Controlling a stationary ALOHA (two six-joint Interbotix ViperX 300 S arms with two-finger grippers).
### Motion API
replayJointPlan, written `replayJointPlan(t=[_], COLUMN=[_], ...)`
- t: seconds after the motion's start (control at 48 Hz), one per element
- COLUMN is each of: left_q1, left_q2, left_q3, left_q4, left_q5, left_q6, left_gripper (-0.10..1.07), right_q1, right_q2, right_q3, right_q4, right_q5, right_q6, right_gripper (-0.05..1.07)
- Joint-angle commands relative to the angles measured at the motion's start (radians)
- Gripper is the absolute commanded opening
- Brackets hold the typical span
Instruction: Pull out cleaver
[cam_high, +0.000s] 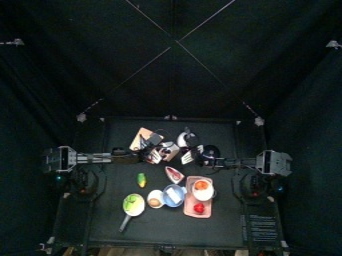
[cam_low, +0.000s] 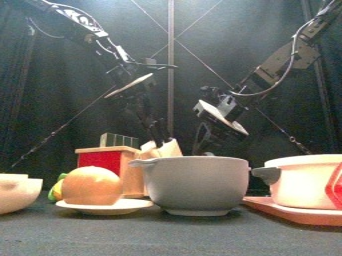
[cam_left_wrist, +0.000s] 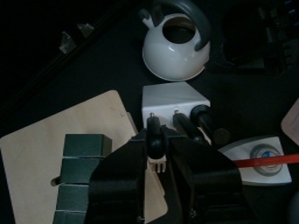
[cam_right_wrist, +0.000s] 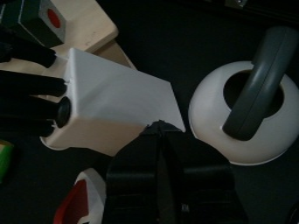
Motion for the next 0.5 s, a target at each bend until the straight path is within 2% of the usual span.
replayJointPlan(t=[0.0, 0.25, 0.479], left_q1=[0.000, -0.002, -0.028], left_q2=[-0.005, -0.026, -0.057], left_q3=[-0.012, -0.015, -0.012], left_q4=[0.003, 0.003, 0.005], left_q5=[0.000, 0.003, 0.018], left_q6=[0.000, 0.002, 0.005], left_gripper=[0.55, 0.55, 0.55], right_q1=[-0.002, 0.000, 0.000], right_q2=[-0.015, -0.015, -0.015], right_q3=[-0.009, -0.008, -0.008], right_q4=[-0.002, -0.002, 0.002], right_q5=[0.002, 0.002, 0.002], right_q6=[-0.002, -0.005, -0.005], right_gripper=[0.37, 0.37, 0.37])
